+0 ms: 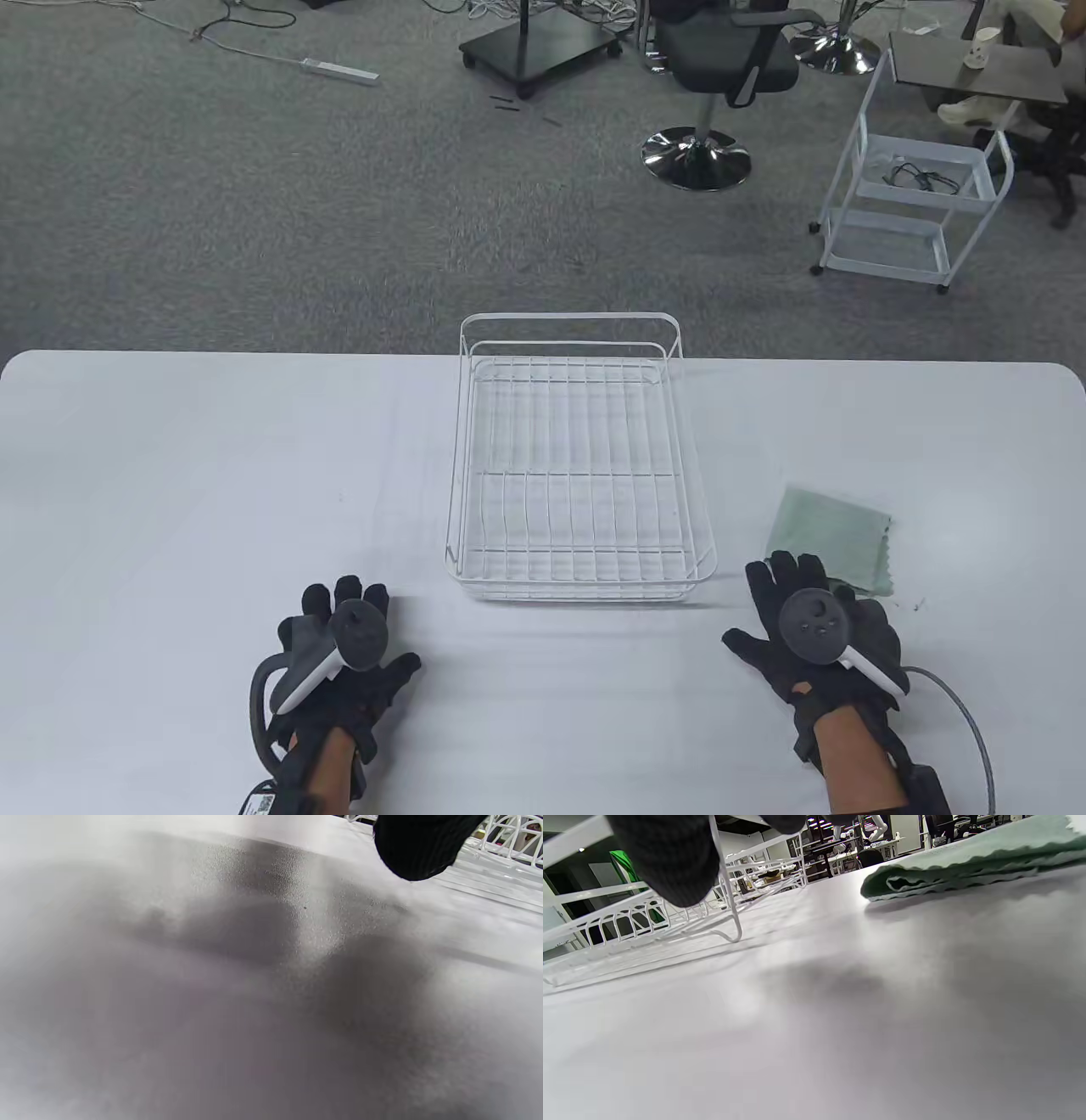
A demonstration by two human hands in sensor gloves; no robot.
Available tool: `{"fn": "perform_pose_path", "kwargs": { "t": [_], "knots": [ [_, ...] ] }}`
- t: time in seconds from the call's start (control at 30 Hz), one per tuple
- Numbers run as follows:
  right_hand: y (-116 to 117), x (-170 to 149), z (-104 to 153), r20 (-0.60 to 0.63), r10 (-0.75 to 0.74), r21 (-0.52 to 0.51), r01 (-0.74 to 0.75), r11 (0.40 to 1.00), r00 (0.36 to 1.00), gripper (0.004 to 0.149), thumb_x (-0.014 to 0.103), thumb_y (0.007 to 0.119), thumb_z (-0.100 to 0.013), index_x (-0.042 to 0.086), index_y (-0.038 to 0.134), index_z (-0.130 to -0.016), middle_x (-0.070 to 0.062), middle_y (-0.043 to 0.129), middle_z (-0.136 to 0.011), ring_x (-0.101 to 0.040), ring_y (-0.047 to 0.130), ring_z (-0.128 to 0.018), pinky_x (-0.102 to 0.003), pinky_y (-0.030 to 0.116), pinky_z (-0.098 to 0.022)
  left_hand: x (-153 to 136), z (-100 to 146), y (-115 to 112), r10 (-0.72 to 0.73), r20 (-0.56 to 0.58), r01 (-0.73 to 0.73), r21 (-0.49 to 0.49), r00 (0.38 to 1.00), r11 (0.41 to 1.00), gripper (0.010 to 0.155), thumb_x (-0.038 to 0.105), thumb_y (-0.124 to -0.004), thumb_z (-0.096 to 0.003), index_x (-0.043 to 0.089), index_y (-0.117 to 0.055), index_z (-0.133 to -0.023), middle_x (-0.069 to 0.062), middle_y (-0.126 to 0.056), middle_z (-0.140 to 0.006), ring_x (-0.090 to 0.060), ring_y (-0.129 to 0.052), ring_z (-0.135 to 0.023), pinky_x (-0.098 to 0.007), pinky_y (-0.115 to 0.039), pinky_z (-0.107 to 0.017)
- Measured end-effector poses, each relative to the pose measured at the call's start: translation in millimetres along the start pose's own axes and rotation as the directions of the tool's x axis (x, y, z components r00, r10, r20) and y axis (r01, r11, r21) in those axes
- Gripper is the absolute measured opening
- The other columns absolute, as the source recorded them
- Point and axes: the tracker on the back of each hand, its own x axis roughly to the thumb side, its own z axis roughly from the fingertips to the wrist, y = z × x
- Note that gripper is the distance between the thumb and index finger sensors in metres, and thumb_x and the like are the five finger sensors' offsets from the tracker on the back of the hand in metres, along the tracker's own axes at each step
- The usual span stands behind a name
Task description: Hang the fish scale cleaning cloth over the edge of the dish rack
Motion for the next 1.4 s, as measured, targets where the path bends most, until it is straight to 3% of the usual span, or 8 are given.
{"fn": "perform_pose_path", "kwargs": {
  "t": [1.03,1.23,1.4],
  "knots": [
    [-8.7,3.2,13.7,0.001,-0.009,-0.044,0.009,0.999,1.000,0.079,0.057,0.073,-0.058,0.021,0.030,-0.114,-0.017,0.020,-0.119,-0.046,0.011,-0.106,-0.076,0.026,-0.070,3.4,7.8,-0.4,0.004,0.025,-0.005,0.024,1.000,1.000,0.091,0.063,-0.067,-0.0559,0.029,-0.010,-0.118,0.000,0.004,-0.118,-0.037,0.014,-0.101,-0.065,-0.003,-0.069],
    [-25.6,-24.6,10.3,-0.080,-0.015,-0.122,0.005,0.993,0.997,0.079,0.054,0.077,-0.057,0.021,0.032,-0.113,-0.017,0.023,-0.119,-0.046,0.015,-0.107,-0.075,0.028,-0.071,1.7,8.4,-0.4,0.018,0.028,-0.019,0.030,0.999,0.999,0.092,0.063,-0.067,-0.0559,0.029,-0.010,-0.118,-0.001,0.004,-0.118,-0.037,0.014,-0.101,-0.065,-0.003,-0.069],
    [-24.8,-57.7,1.1,-0.202,0.008,-0.077,-0.024,0.997,0.979,0.076,0.046,0.080,-0.058,0.019,0.034,-0.113,-0.016,0.025,-0.119,-0.044,0.016,-0.107,-0.074,0.028,-0.071,-0.8,8.3,0.2,0.033,0.027,-0.034,0.039,0.999,0.999,0.091,0.063,-0.067,-0.0558,0.029,-0.011,-0.119,0.000,0.003,-0.118,-0.037,0.014,-0.101,-0.065,-0.004,-0.069]
  ]
}}
